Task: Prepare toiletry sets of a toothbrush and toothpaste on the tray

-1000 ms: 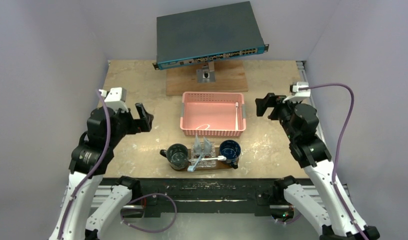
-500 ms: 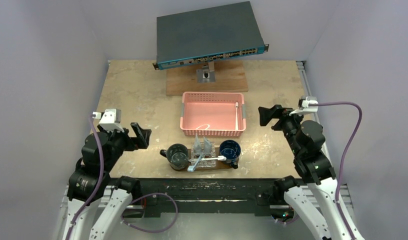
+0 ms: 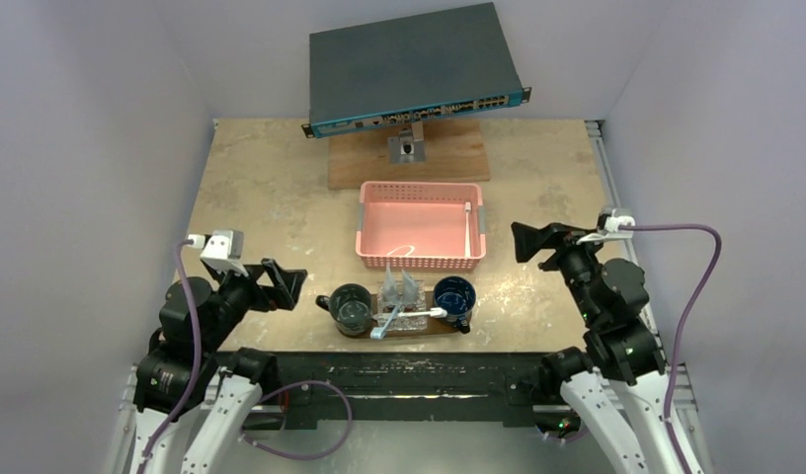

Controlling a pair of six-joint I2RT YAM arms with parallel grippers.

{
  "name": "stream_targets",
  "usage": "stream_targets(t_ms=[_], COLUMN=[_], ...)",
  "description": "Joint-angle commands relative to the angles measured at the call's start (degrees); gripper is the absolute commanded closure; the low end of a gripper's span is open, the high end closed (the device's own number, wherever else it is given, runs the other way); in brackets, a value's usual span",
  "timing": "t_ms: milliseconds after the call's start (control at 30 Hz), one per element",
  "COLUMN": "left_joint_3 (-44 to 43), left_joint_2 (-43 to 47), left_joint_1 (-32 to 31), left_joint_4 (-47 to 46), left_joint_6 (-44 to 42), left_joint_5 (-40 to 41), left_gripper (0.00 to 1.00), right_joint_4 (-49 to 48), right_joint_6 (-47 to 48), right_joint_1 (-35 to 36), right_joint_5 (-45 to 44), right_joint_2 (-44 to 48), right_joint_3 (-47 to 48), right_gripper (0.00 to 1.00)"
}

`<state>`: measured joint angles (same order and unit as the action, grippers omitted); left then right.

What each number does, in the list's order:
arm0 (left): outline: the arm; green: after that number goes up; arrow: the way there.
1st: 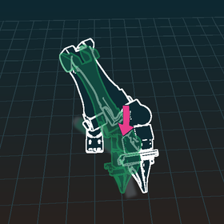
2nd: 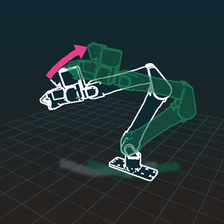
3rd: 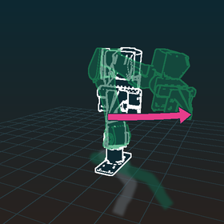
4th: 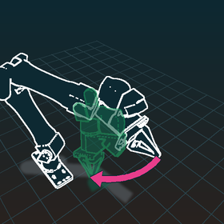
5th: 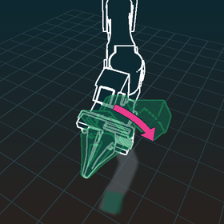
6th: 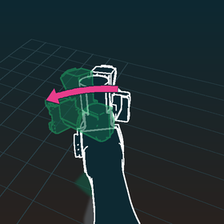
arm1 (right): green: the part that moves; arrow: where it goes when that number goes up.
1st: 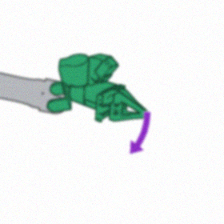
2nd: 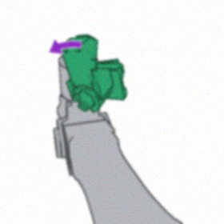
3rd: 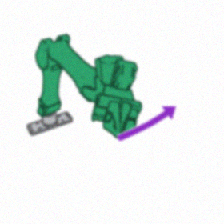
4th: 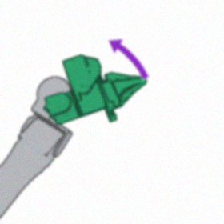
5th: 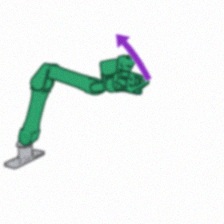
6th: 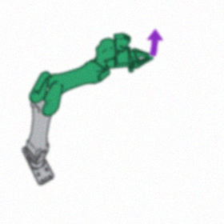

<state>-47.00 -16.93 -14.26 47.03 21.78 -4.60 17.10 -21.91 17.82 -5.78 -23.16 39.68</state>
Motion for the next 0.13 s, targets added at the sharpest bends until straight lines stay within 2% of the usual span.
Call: stream_targets(t_ms=[0,100], left_joint_3=[0.7,-0.1], left_joint_2=[1.2,1.8], left_joint_1=[0.3,0.3], left_joint_4=[-1.8,-1.2], left_joint_6=[-2.1,-1.7], left_joint_5=[-5.7,-2.9], left_gripper=[0.0,0.0], right_joint_4=[-1.2,-1.3], right_joint_6=[-0.5,-0.4], right_joint_1=[-0.2,-0.2], right_joint_5=[1.9,1.8], right_joint_2=[1.1,1.0], right_joint_3=[-1.0,-0.8], right_gripper=[0.01,0.01])
